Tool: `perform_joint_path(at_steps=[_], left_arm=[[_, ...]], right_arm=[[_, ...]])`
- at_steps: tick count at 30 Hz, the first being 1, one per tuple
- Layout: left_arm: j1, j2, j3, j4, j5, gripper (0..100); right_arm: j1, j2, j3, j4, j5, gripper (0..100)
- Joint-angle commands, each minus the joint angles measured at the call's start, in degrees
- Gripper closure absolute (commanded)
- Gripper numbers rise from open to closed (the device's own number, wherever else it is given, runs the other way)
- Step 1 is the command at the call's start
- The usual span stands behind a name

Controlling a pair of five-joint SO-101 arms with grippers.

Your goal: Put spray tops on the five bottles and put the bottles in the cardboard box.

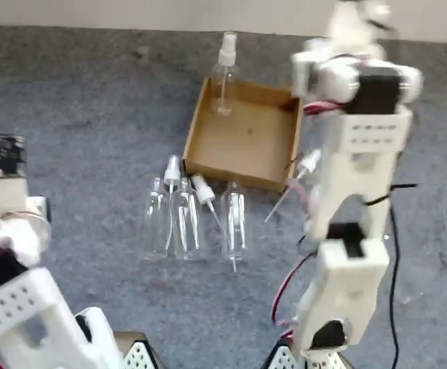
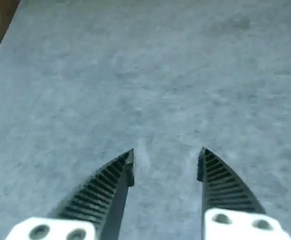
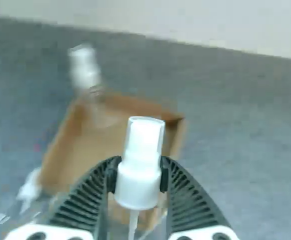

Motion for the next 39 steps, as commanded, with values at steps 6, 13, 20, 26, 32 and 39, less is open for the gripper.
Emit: perform_joint_path(at_steps=[6,13,20,26,32,39], left_arm=[[-10.5,24.5,-18.5,-0.2,-3.0,84],[-17.9,31.7,-17.4,-10.6,-3.8,84],[-18.2,32.3,-9.0,-18.6,-3.9,84],[-17.5,32.3,-5.6,-20.8,-3.9,84],[-14.4,32.3,-2.9,-20.5,-6.9,84],[-11.1,32.3,-2.3,-19.2,-6.9,84]], right_arm=[[-29.6,-8.0,20.4,-9.5,-4.5,99.5],[-39.8,1.6,24.0,-25.6,-5.5,99.5],[-42.0,13.1,24.0,-33.3,-16.2,99.5],[-40.7,13.9,24.0,-33.5,-19.6,87.2],[-41.0,14.1,20.5,-25.1,-19.2,72.8],[-39.8,13.9,7.1,-9.4,-8.9,72.4]])
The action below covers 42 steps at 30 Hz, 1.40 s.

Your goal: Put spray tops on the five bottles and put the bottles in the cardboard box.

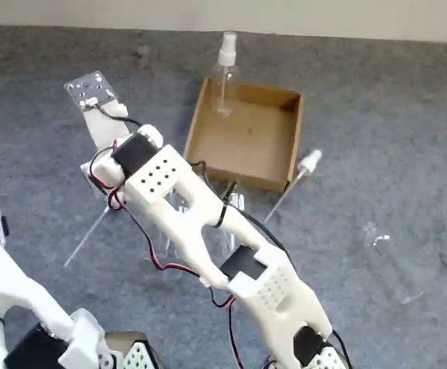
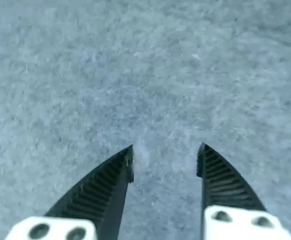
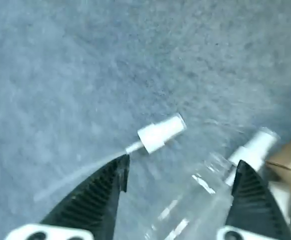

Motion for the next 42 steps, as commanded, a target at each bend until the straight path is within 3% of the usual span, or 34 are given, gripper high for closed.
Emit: perform_joint_path(at_steps=[1,3,6,9,15,21,27,32,42], left_arm=[[3.3,-0.2,-0.6,2.3,-0.4,84],[5.8,-0.2,-1.5,6.2,-0.3,84],[10.8,-0.2,-4.5,13.5,0.0,84],[15.4,-0.2,-8.6,20.5,3.0,84],[27.5,0.2,-16.6,27.2,7.5,84],[37.1,0.4,-18.2,26.8,8.6,84],[40.8,4.4,-19.7,26.0,6.7,84],[43.4,18.0,-28.2,26.3,5.7,84],[43.6,37.8,-42.0,28.7,2.5,84]], right_arm=[[1.6,-1.7,-11.6,10.8,9.3,72.4],[2.8,-1.7,-16.7,18.1,14.1,72.4],[8.2,-4.3,-14.4,17.8,15.3,72.4],[14.2,-9.6,-3.1,17.8,16.6,72.4],[27.7,-32.0,26.5,17.8,31.3,72.4],[53.4,-49.5,49.9,17.3,53.5,72.4],[72.5,-47.3,54.9,10.4,68.2,72.4],[77.9,-41.3,56.2,8.7,75.0,72.4],[80.6,-30.5,56.0,6.9,75.5,72.4]])
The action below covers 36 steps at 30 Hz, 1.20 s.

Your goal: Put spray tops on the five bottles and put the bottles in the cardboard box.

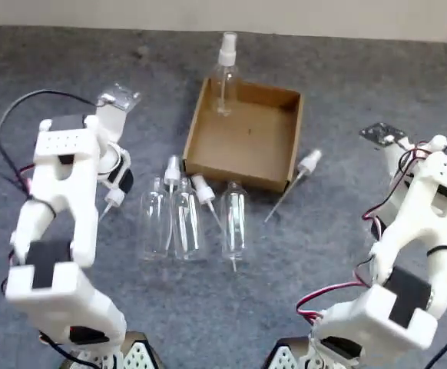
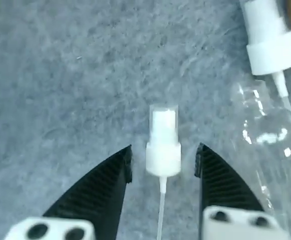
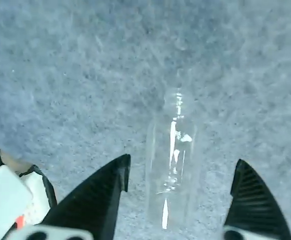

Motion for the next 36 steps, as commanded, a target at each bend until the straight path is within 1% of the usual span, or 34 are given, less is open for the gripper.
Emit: perform_joint_path(at_steps=[1,4,8,13,14,17,19,22,25,29,32,36], left_arm=[[1.0,4.1,-5.7,0.6,-0.5,84],[1.1,7.8,-7.3,0.4,-0.5,84],[1.1,11.6,-9.2,0.4,-0.5,85],[1.1,15.2,-10.2,0.4,-0.6,99],[1.1,15.5,-10.2,0.8,-0.5,100],[0.8,15.3,-10.2,0.8,-0.4,100],[0.7,13.8,-10.2,0.8,-0.3,100],[0.7,10.7,-9.8,1.3,1.8,100],[1.1,7.3,-10.0,4.4,3.3,100],[2.2,1.3,-9.5,8.7,3.4,100],[3.2,-4.7,-8.0,12.5,3.6,100],[6.0,-15.8,-0.3,12.8,7.2,100]], right_arm=[[0.7,1.3,-0.6,-3.1,0.6,72.4],[0.7,3.0,-0.6,-6.8,0.6,72.4],[0.7,4.3,-0.6,-8.9,0.6,72.4],[0.7,6.2,-0.5,-10.3,0.6,72.4],[0.7,6.7,-0.5,-10.5,0.6,72.4],[0.7,8.0,-0.5,-10.1,0.8,72.4],[0.8,7.8,-0.5,-8.8,2.5,72.4],[0.8,5.8,-0.8,-2.6,6.5,72.4],[0.8,2.4,-0.5,0.9,8.5,72.4],[2.3,-1.6,-0.3,0.8,8.9,72.4],[4.3,-1.2,-0.3,0.7,8.9,72.4],[5.6,1.6,-0.3,-0.5,10.7,72.4]])
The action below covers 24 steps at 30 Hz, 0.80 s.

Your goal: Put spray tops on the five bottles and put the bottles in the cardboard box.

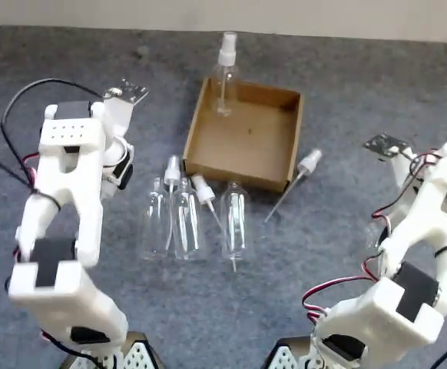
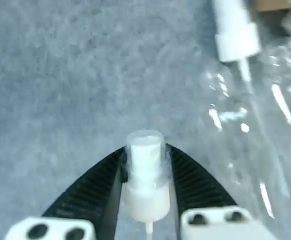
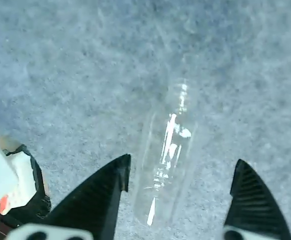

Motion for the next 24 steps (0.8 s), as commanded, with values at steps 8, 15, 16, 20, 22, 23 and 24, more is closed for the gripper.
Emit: perform_joint_path(at_steps=[8,15,16,20,22,23,24], left_arm=[[9.5,-30.7,26.1,-4.7,4.4,100],[9.5,-36.2,30.8,-5.2,4.4,100],[9.5,-36.2,31.0,-5.3,4.4,100],[9.5,-36.2,31.8,-5.5,4.4,100],[9.5,-36.2,31.8,-5.5,4.4,100],[9.5,-36.2,31.8,-5.5,4.4,100],[9.5,-36.2,31.8,-5.5,4.4,100]], right_arm=[[2.2,2.1,2.6,-0.5,4.9,72.4],[1.0,-3.4,17.6,-16.9,0.6,72.4],[1.0,-3.8,19.8,-19.4,-0.5,72.4],[1.1,-4.0,25.2,-26.2,-5.5,72.5],[1.2,-4.1,25.2,-27.9,-8.3,75.9],[1.2,-4.4,25.2,-28.5,-9.9,80.0],[1.3,-4.4,25.2,-28.9,-11.5,85.1]])
